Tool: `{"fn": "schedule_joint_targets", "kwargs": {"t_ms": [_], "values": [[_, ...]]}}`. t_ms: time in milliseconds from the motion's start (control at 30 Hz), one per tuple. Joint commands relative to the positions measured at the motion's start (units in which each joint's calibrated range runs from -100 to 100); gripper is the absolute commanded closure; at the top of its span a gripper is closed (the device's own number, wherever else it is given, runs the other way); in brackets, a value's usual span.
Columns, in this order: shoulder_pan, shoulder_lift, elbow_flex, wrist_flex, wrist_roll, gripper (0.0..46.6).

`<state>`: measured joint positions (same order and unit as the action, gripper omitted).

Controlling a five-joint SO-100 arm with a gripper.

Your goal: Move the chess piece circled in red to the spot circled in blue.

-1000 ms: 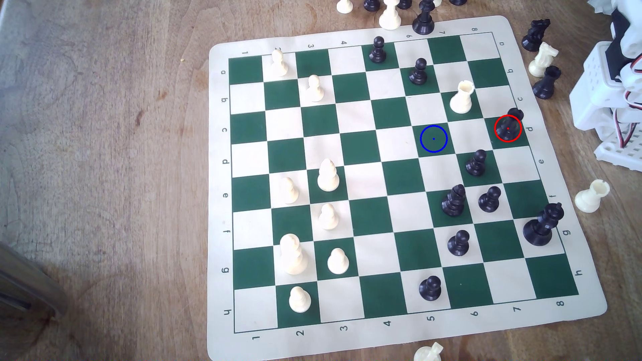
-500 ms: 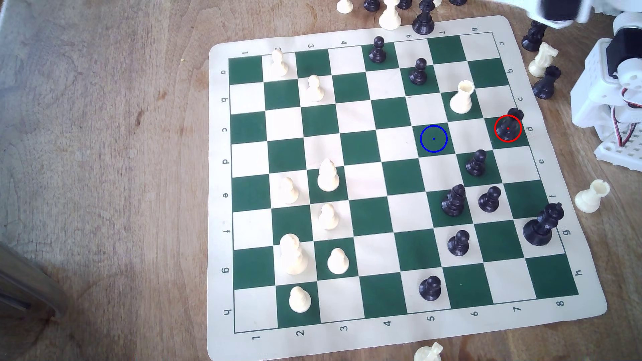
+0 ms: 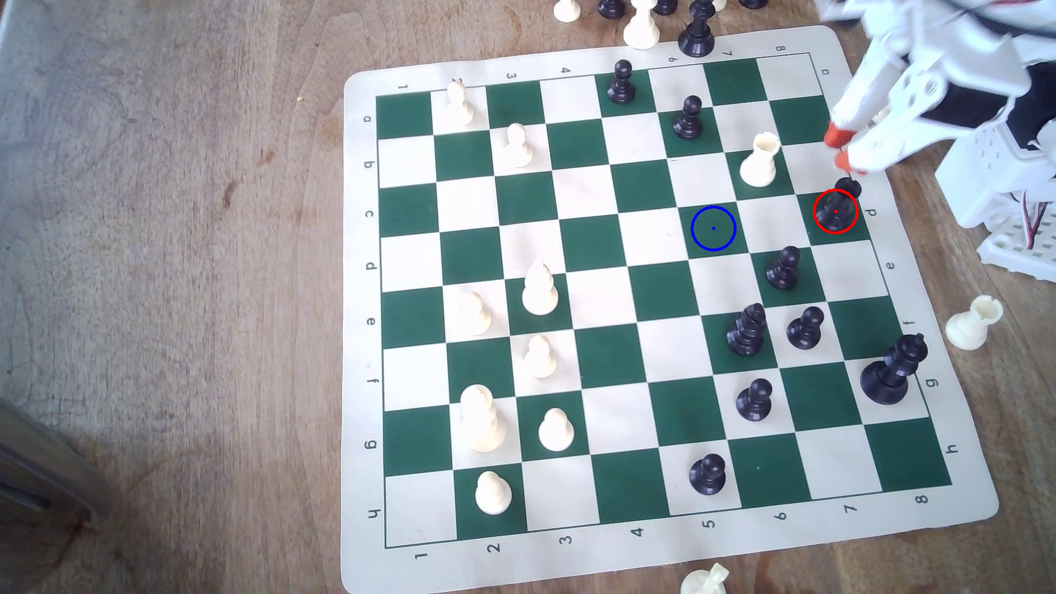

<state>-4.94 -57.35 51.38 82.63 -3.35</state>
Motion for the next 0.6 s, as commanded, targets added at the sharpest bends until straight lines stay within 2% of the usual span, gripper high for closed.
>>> {"fn": "schedule_joint_targets", "kwargs": {"t_ms": [0,33,67,200,567], "values": [[1.3,4.55,1.75,-1.3,1.56,39.4],[1.38,4.55,2.84,-2.12,1.51,37.7],[1.77,4.72,5.19,-3.92,1.56,33.0],[4.82,5.4,7.82,-6.22,2.59,27.5],[10.77,6.84,11.9,-7.85,6.15,29.7]]}}
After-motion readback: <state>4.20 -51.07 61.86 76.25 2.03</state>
